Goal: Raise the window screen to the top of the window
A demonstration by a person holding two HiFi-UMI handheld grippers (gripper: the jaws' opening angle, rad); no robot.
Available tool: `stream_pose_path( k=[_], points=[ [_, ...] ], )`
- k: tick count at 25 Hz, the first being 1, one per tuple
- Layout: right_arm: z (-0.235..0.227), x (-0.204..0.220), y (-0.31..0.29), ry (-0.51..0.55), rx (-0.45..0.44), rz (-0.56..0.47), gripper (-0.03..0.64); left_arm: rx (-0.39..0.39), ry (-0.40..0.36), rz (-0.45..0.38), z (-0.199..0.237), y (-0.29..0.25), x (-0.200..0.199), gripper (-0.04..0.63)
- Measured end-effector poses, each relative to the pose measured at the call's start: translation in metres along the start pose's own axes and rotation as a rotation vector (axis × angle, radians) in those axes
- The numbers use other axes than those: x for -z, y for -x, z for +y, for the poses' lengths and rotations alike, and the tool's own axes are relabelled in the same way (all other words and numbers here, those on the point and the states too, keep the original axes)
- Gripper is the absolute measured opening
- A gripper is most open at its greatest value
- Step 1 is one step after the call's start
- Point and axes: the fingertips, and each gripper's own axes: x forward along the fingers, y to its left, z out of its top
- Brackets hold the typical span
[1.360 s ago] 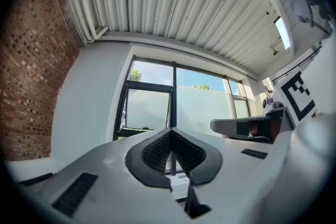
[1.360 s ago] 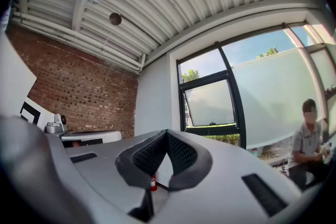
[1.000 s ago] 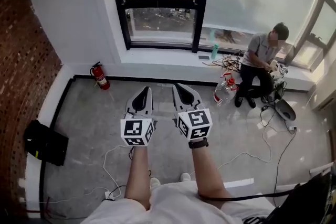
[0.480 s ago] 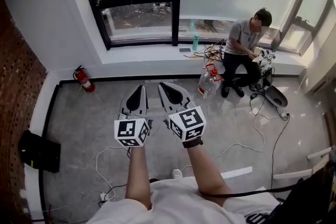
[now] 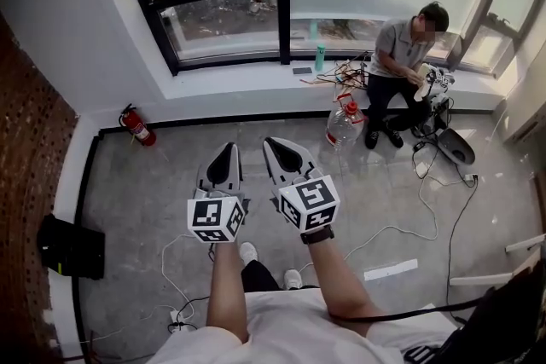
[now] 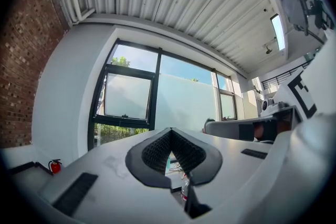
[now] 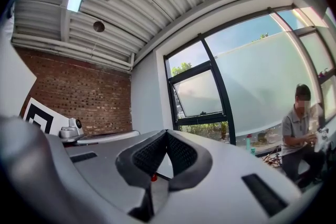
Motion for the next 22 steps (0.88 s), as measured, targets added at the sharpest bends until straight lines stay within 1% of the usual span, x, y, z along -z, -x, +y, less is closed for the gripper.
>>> stream_pose_path(
  k=[3,6,9,12,17,18,20,22],
  points=[
    [-0.001,0.004,-0.031,0.02,-0.003,0.008,0.002,0.008,0.002,0.005,0.022,-0.023,0.006,-0.003],
    [-0.01,0.007,-0.066,0.03,0.012,0.012,0.002,0.017,0.007,-0.009,0.045,-0.047,0.007,-0.003],
    [-0.017,0.003,-0.113,0.033,0.016,0.01,0.002,0.031,-0.002,-0.021,0.074,-0.072,0.003,-0.003],
    [-0.004,-0.002,-0.174,0.045,-0.013,0.005,0.002,0.008,-0.014,-0.029,0.129,-0.094,-0.006,-0.003],
    [0.035,-0.013,-0.283,0.048,-0.088,-0.007,0.002,-0.062,-0.048,-0.073,0.231,-0.115,-0.037,-0.003],
    [0.044,-0.01,-0.303,0.046,-0.102,-0.003,0.002,-0.075,-0.034,-0.072,0.25,-0.118,-0.036,-0.003],
    [0.061,-0.002,-0.341,0.027,-0.118,0.005,0.002,-0.087,0.017,-0.066,0.282,-0.125,-0.031,-0.003],
    [0.072,0.009,-0.374,0.004,-0.119,0.017,0.002,-0.1,0.04,-0.06,0.311,-0.13,-0.026,-0.003]
  ],
)
